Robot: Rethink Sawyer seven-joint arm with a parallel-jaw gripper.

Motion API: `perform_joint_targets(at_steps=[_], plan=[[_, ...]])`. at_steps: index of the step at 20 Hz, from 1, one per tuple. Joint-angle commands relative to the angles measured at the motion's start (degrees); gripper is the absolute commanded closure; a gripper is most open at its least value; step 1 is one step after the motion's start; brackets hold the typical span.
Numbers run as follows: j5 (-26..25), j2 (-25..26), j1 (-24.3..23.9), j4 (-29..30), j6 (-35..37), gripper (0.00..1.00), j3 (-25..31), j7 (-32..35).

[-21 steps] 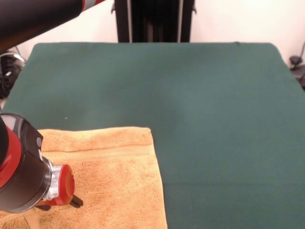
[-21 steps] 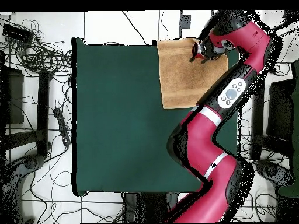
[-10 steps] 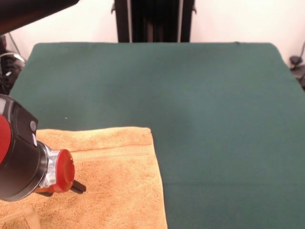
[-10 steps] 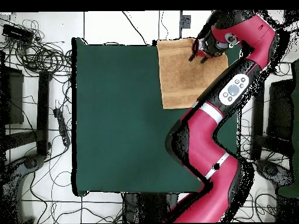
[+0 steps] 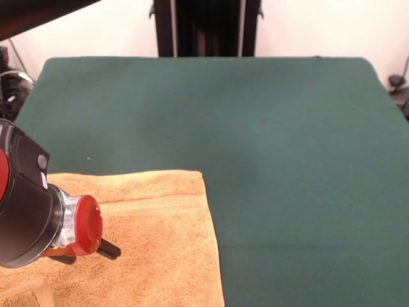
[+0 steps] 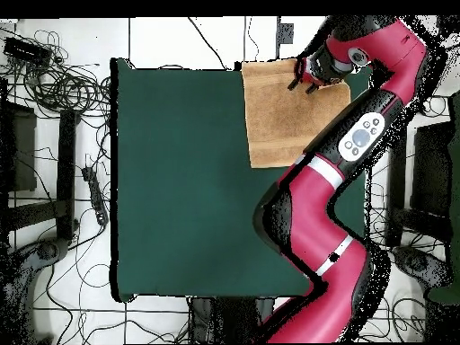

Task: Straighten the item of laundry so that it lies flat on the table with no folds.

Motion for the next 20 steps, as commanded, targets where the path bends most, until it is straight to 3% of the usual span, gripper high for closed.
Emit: perform_joint_targets(at_steps=[1, 11, 20], plan=[[1.6, 4.0, 2.1, -6.6, -8.6, 0.0, -2.0, -15.7], [5.4, 6.0, 1.3, -6.4, -17.6, 0.0, -4.0, -21.9], [3.5, 4.6, 1.4, -6.3, -15.2, 0.0, -3.7, -24.7]])
